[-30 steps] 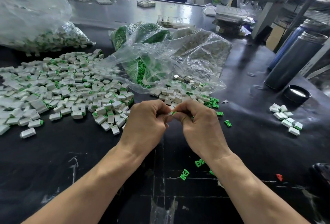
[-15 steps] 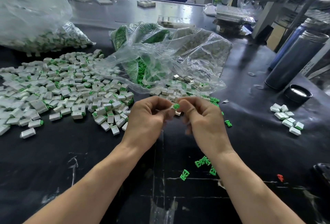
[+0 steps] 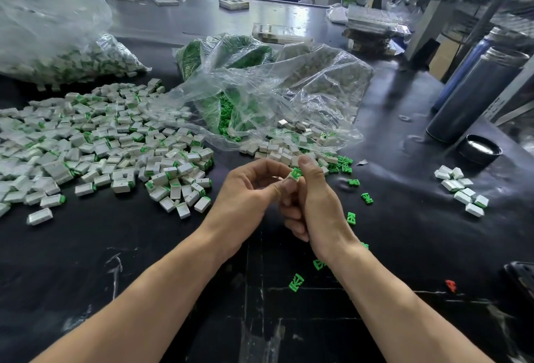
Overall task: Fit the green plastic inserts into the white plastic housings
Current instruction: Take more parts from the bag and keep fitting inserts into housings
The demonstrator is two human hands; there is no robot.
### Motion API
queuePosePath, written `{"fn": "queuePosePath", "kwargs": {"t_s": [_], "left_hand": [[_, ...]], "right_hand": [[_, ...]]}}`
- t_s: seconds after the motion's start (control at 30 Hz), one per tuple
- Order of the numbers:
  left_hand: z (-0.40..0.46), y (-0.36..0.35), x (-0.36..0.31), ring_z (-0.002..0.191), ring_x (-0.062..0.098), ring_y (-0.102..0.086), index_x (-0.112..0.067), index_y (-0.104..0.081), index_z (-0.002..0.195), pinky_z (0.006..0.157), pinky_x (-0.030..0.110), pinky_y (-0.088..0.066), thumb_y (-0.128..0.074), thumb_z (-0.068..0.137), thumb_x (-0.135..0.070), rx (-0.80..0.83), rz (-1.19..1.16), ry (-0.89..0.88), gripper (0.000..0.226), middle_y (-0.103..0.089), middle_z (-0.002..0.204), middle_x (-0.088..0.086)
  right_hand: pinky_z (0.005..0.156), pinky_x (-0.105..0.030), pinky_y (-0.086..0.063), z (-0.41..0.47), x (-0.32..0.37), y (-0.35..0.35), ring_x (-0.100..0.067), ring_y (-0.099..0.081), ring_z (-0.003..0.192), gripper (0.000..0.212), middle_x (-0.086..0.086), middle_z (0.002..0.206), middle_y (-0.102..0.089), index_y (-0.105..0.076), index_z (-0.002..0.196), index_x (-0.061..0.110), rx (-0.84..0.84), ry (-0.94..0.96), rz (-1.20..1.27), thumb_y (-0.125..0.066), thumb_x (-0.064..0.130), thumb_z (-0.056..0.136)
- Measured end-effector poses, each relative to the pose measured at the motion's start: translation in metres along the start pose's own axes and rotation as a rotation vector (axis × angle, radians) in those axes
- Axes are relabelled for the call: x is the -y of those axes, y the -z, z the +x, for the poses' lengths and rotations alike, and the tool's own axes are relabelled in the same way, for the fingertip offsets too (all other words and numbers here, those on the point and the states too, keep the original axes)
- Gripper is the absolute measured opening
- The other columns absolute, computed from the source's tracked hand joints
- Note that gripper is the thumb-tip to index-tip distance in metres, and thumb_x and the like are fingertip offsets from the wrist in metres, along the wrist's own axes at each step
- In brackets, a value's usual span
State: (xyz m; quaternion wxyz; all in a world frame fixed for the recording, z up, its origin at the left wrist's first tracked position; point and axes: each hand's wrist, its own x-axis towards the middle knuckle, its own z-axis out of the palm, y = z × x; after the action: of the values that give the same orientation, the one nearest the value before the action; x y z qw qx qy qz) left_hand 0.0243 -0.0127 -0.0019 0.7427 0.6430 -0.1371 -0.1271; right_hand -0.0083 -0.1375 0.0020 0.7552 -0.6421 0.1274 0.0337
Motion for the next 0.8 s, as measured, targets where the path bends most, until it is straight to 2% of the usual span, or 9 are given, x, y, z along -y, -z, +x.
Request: {"fn": "queuePosePath", "kwargs": {"t_s": [0.07, 0.2, 0.33, 0.43, 0.53, 0.6, 0.7, 0.8], "left_hand": [[0.0, -0.002, 0.001, 0.077, 0.021, -0.063, 0.005, -0.067, 0.1, 0.082, 0.035, -0.054, -0.07, 0.092, -0.002, 0.002, -0.018, 0.0, 0.011, -0.068, 0.081, 0.015], [-0.001, -0.005, 0.0, 0.076, 0.019, -0.063, -0.002, -0.069, 0.095, 0.079, 0.032, -0.054, -0.069, 0.092, 0.0, 0.003, -0.023, -0.007, 0.004, -0.069, 0.079, 0.011], [-0.002, -0.007, 0.001, 0.077, 0.024, -0.061, 0.003, -0.067, 0.097, 0.076, 0.036, -0.054, -0.066, 0.093, 0.002, -0.009, -0.068, 0.002, 0.005, -0.066, 0.083, 0.017], [-0.004, -0.008, 0.002, 0.077, 0.023, -0.061, 0.007, -0.066, 0.099, 0.07, 0.027, -0.056, -0.066, 0.093, 0.001, -0.021, -0.113, 0.002, 0.008, -0.066, 0.084, 0.017], [-0.005, -0.01, 0.002, 0.077, 0.022, -0.061, 0.005, -0.067, 0.099, 0.067, 0.022, -0.056, -0.065, 0.092, 0.002, -0.026, -0.177, 0.013, 0.008, -0.066, 0.086, 0.017], [-0.006, -0.01, 0.002, 0.079, 0.023, -0.062, 0.005, -0.067, 0.1, 0.068, 0.022, -0.056, -0.065, 0.092, 0.002, -0.032, -0.202, 0.016, 0.008, -0.066, 0.087, 0.017], [-0.005, -0.01, 0.003, 0.082, 0.022, -0.062, 0.001, -0.067, 0.097, 0.073, 0.022, -0.055, -0.066, 0.092, 0.002, -0.033, -0.186, -0.006, 0.005, -0.067, 0.087, 0.014], [-0.005, -0.009, 0.003, 0.081, 0.02, -0.063, 0.001, -0.068, 0.098, 0.075, 0.023, -0.055, -0.067, 0.092, 0.0, -0.03, -0.178, -0.01, 0.006, -0.068, 0.086, 0.012]], "right_hand": [[0.035, -0.017, -0.021, -0.001, 0.001, -0.002, -0.008, -0.026, 0.038, 0.065, 0.006, 0.05, -0.034, -0.05, 0.05, 0.025, -0.013, 0.01, 0.026, -0.035, 0.057, 0.105], [0.036, -0.015, -0.022, 0.001, -0.002, -0.006, -0.005, -0.026, 0.035, 0.077, 0.008, 0.048, -0.032, -0.058, 0.039, 0.031, -0.076, 0.053, -0.013, -0.031, 0.048, 0.109], [0.041, -0.021, -0.03, 0.005, -0.01, -0.008, -0.004, -0.036, 0.038, 0.066, 0.013, 0.044, -0.041, -0.064, 0.047, 0.037, -0.145, 0.144, -0.069, -0.031, 0.056, 0.101], [0.051, -0.028, -0.034, 0.007, -0.014, -0.009, -0.001, -0.044, 0.045, 0.058, 0.015, 0.046, -0.048, -0.07, 0.058, 0.041, -0.165, 0.218, -0.139, -0.028, 0.058, 0.094], [0.057, -0.023, -0.037, 0.006, -0.014, -0.011, 0.005, -0.053, 0.048, 0.053, 0.021, 0.049, -0.055, -0.071, 0.062, 0.05, -0.18, 0.286, -0.179, -0.028, 0.062, 0.09], [0.059, -0.025, -0.036, 0.007, -0.015, -0.012, 0.003, -0.051, 0.049, 0.054, 0.021, 0.048, -0.055, -0.069, 0.06, 0.046, -0.208, 0.312, -0.205, -0.027, 0.066, 0.087], [0.061, -0.031, -0.036, 0.009, -0.016, -0.013, 0.0, -0.047, 0.05, 0.058, 0.017, 0.049, -0.053, -0.069, 0.06, 0.037, -0.229, 0.334, -0.227, -0.028, 0.061, 0.094], [0.059, -0.024, -0.038, 0.009, -0.016, -0.011, 0.002, -0.05, 0.05, 0.06, 0.02, 0.049, -0.054, -0.07, 0.061, 0.042, -0.21, 0.36, -0.249, -0.028, 0.058, 0.1]]}}
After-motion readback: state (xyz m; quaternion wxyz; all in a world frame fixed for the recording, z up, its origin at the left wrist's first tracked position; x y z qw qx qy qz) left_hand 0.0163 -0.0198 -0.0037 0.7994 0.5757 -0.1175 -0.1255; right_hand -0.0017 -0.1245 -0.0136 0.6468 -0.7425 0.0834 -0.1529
